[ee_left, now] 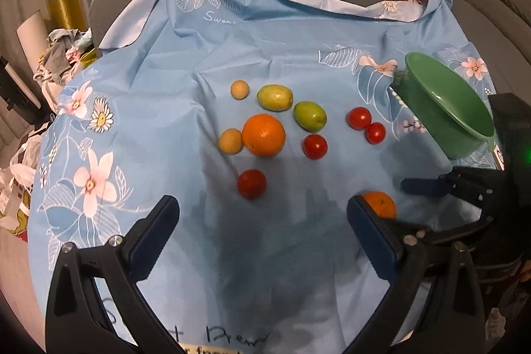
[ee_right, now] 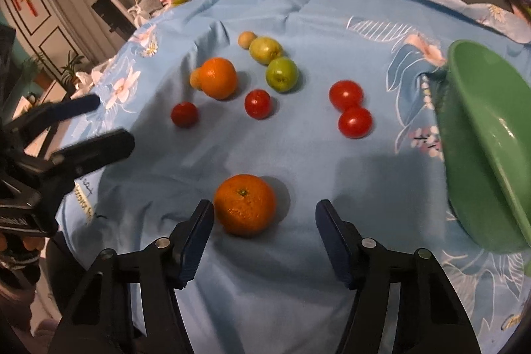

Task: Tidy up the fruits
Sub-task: 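Close the right gripper on the mandarin orange while the left tool approaches the other mandarin, then grasp the second mandarin with the left gripper while the right carries its mandarin to the bowl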

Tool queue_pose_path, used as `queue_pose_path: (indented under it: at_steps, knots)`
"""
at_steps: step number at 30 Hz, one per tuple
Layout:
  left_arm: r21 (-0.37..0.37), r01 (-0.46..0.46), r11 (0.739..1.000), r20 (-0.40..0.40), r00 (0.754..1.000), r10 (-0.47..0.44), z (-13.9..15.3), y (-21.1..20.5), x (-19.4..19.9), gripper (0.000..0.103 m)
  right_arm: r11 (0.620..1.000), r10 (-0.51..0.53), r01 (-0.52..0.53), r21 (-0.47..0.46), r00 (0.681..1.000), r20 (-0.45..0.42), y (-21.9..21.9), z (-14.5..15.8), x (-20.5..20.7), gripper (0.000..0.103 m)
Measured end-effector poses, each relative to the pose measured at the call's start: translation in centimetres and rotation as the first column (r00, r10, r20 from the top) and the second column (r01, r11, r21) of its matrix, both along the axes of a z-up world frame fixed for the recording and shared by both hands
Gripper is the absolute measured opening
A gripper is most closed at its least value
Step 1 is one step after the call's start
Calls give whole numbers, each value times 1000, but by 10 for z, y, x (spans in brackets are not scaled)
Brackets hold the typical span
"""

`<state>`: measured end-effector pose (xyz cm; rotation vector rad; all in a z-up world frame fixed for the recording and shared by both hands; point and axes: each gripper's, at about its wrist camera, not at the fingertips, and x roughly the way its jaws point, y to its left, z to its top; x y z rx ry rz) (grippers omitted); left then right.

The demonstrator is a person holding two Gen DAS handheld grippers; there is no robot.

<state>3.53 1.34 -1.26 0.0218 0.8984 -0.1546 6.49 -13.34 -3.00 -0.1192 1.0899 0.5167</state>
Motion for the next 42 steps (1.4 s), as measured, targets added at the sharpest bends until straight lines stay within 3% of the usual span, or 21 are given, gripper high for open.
queue_pose_path:
  at_steps: [4, 6, 7, 14, 24, 33, 37, 42]
  knots:
    - [3, 8, 1000, -10, 1000, -8, -4, 1, 12, 100, 999, 36, -36, 15, 999, -21, 7, -6, 4, 65]
    - [-5, 13, 1000, -15, 1000, -14, -6, 2, 17, 97, 998, 65, -64, 19, 997, -30, 12, -9, 5, 47]
    - [-10, 16, 1000, -19, 1000, -16, -8, 2, 19, 96, 997, 72, -72, 3, 997, -28, 15, -11, 6, 44]
    - [-24, 32, 999, -19, 999, -32, -13, 6, 38, 88, 998, 40, -39, 51, 999, -12, 1, -9, 11, 44]
    - [17, 90, 996, -25, 996, -89, -23, -3, 75, 58, 996, 11, -9, 91, 1000, -19, -13, -7, 15, 44]
    - [65, 159, 985, -75, 985, -154, -35, -9, 100, 55, 993, 12, -10, 118, 1000, -20, -12, -6, 19, 44]
    - [89, 208, 974, -85, 976, -201, -37, -15, 103, 46, 992, -1, 3, 123, 1000, -20, -16, -5, 21, 44]
    - [126, 238, 963, -98, 969, -226, -38, -19, 105, 45, 992, -16, 18, 126, 1000, -17, -19, -3, 20, 44]
